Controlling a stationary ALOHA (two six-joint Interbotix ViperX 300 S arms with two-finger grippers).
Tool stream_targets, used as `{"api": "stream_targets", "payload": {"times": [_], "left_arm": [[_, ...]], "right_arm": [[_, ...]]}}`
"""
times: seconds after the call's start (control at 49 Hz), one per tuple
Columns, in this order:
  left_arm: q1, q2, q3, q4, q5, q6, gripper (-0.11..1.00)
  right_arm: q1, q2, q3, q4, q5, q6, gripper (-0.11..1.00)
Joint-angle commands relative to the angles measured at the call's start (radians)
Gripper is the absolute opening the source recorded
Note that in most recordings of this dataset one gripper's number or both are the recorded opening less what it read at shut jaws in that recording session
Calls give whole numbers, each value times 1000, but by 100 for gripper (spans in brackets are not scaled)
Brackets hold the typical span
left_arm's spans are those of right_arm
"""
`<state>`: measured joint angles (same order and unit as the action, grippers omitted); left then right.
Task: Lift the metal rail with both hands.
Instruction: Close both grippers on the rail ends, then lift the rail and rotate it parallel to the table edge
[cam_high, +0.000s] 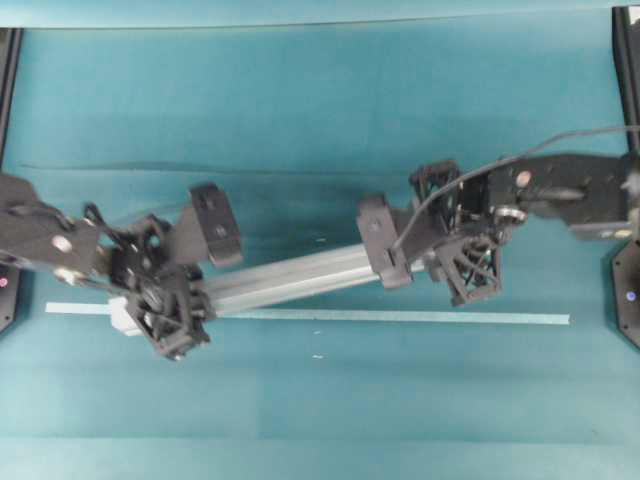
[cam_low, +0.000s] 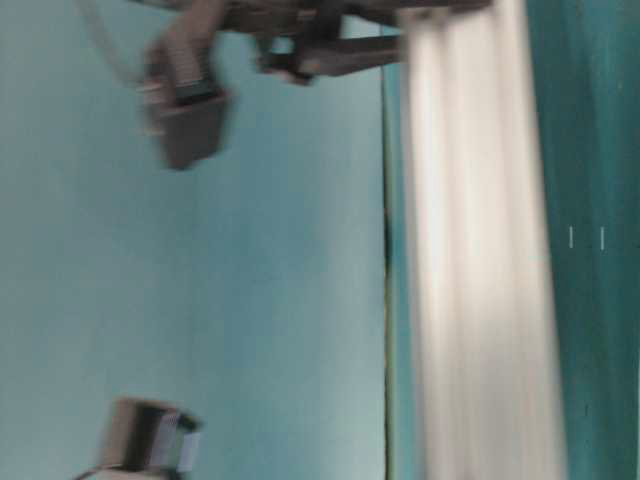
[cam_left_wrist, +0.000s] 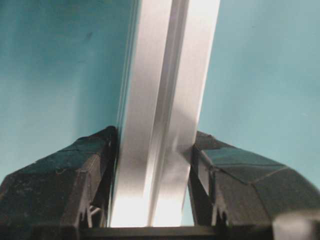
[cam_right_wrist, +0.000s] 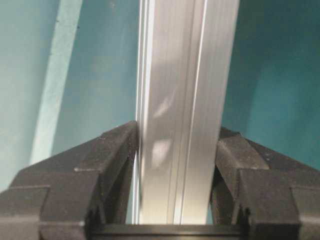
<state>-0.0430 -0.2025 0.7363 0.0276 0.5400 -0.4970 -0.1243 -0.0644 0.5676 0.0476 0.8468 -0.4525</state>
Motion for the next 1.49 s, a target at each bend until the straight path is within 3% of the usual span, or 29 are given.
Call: {"api": "stream_targets", "payload": {"times": [0.0,0.408,0.756,1.266,1.471], "left_arm": [[21,-71,-43,0,46,-3,38],[41,-207,-155,0,267,25,38],[55,-210,-362,0,474,132,38],[55,-135,-681,0,759,143,38],[57,-92,-802,0,894,184,38]], "right_arm": [[5,-40,-55,5,60,17,44],[12,-121,-189,6,307,176,44],[40,-149,-360,31,511,308,41],[91,-141,-681,29,785,540,40],[109,-140,-746,25,841,607,40]]}}
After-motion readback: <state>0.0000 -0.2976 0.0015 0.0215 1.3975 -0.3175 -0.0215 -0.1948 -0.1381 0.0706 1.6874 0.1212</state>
